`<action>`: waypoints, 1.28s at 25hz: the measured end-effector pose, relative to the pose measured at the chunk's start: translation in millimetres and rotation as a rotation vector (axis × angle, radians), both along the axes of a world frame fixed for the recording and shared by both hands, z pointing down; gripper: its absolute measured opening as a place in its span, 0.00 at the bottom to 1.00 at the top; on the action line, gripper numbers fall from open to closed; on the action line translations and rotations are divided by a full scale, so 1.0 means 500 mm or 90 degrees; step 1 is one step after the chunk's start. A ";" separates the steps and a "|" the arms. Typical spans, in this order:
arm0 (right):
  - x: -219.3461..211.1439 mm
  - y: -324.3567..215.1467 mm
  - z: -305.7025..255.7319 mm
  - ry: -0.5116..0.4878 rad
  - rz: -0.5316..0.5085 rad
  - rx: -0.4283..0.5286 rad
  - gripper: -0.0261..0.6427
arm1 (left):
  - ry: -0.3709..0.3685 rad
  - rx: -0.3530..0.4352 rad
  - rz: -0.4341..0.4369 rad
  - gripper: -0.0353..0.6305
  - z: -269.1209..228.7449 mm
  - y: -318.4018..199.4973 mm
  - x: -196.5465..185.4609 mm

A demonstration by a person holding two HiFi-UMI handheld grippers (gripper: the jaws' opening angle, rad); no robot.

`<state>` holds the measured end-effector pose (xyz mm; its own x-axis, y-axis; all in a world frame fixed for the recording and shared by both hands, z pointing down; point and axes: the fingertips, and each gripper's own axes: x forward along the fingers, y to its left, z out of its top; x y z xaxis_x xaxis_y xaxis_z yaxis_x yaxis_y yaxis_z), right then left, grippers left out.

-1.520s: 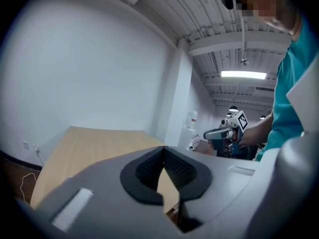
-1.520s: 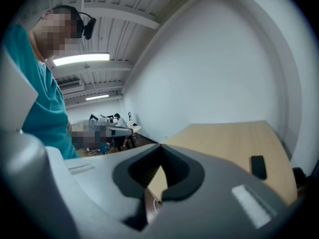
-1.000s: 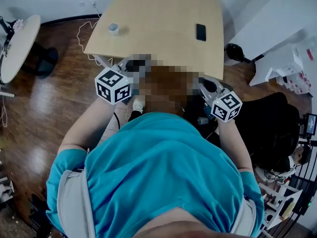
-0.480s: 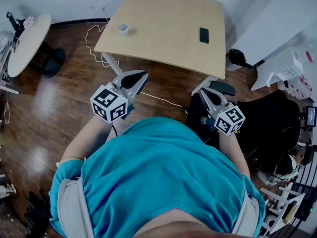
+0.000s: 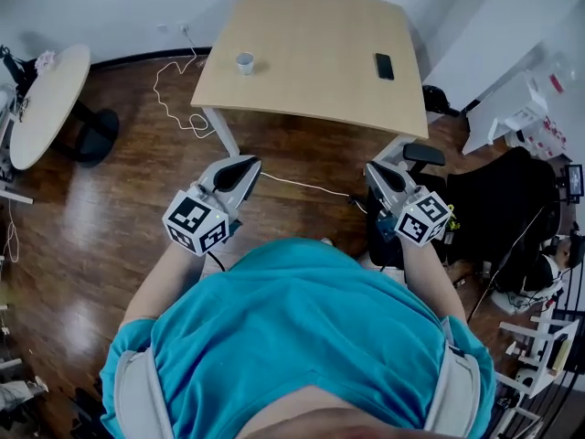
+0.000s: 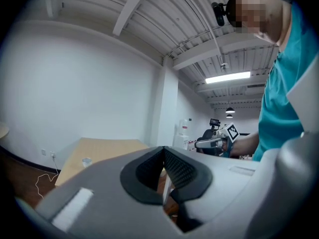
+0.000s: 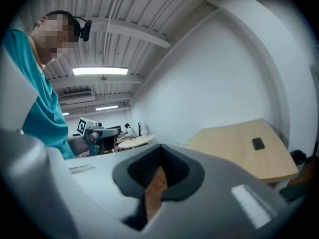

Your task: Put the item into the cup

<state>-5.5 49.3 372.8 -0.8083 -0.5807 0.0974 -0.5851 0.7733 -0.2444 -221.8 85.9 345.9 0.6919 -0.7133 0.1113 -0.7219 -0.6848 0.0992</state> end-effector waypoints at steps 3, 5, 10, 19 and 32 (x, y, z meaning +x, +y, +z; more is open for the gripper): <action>-0.045 0.028 0.003 -0.006 -0.010 -0.008 0.04 | -0.007 0.003 -0.001 0.06 0.013 0.008 -0.037; -0.044 0.047 0.003 -0.002 -0.020 -0.003 0.04 | -0.004 0.001 -0.011 0.06 0.022 0.012 -0.038; 0.044 0.083 -0.003 -0.004 -0.029 0.002 0.04 | 0.012 0.005 -0.028 0.06 0.033 0.040 0.031; 0.166 0.104 -0.001 -0.001 -0.020 0.015 0.04 | 0.018 0.002 -0.022 0.06 0.044 0.068 0.153; 0.146 0.118 -0.001 0.011 -0.033 0.032 0.04 | 0.024 0.004 -0.028 0.06 0.021 0.065 0.132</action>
